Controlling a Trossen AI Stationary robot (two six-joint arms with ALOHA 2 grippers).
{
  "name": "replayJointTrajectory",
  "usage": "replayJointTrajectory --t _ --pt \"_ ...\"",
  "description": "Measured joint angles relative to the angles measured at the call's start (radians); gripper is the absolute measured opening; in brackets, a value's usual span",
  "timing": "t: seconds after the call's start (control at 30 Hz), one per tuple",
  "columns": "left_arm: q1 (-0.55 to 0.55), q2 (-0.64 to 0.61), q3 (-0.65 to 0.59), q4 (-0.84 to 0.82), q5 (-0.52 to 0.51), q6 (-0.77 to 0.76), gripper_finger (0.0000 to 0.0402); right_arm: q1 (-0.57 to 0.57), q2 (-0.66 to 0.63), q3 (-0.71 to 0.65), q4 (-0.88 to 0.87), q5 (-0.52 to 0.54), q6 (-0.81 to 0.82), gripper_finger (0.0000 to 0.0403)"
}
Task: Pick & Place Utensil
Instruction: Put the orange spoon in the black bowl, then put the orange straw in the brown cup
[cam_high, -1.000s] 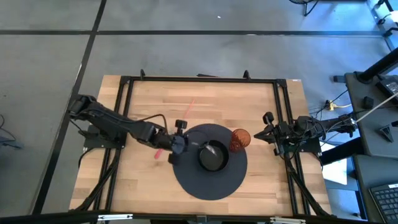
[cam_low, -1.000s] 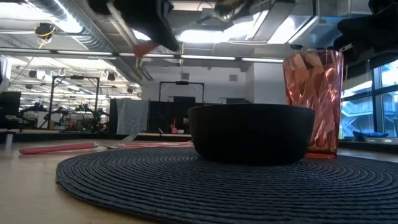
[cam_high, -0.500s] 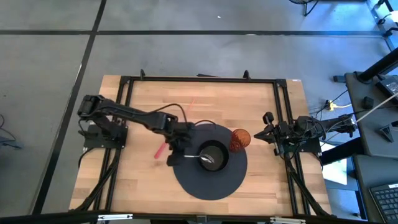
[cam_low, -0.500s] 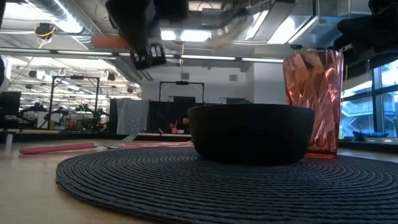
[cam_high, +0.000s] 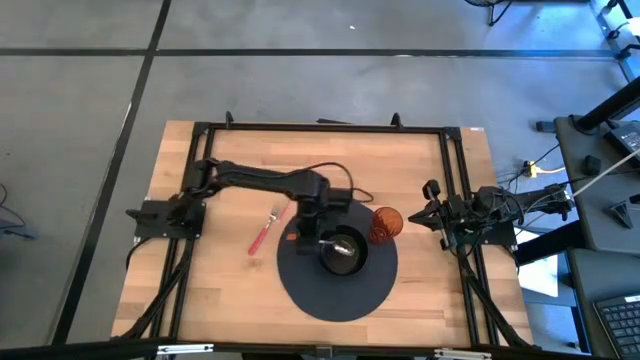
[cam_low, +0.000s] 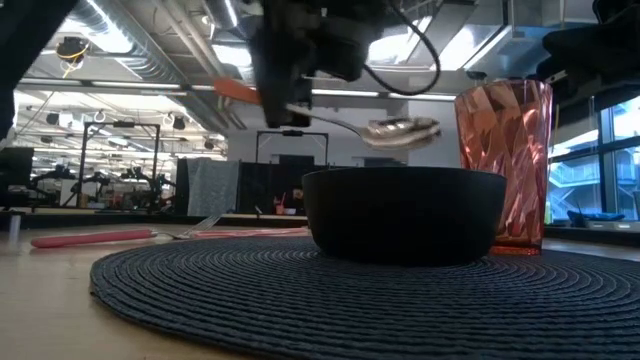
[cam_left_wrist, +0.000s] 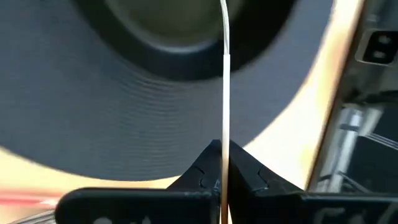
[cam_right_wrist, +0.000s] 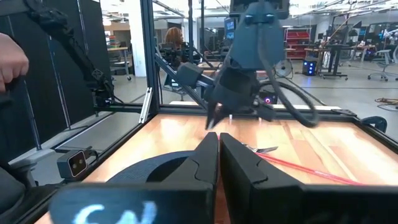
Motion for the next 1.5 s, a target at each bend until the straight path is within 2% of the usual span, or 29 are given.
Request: replayJointTrajectory --t 0.1,0.2,0.4,0.8,1.23,1.5 --pt "0.012 0.070 0.116 -0.097 -0.052 0.007 0.0003 0.000 0.000 0.000 0.000 0.000 0.000 0.0017" --pt "0.018 0.118 0.168 -0.178 -0.048 0.013 0.0003 0.000 0.000 0.000 0.000 -0.001 0.000 0.0017" --pt "0.025 0.168 0.182 -0.260 -0.048 -0.001 0.0003 0.000 0.000 0.000 0.000 -0.008 0.000 0.0017" --pt "0.029 0.184 0.181 -0.252 -0.052 -0.003 0.0005 0.000 0.000 0.000 0.002 -0.008 0.000 0.0017" --pt "0.029 0.184 0.181 -0.241 -0.050 -0.029 0.0063 0.000 0.000 0.000 0.002 -0.009 0.000 0.0017" --pt "0.021 0.181 0.320 -0.277 -0.038 -0.028 0.0097 0.000 0.000 0.000 0.002 -0.009 0.000 0.0017"
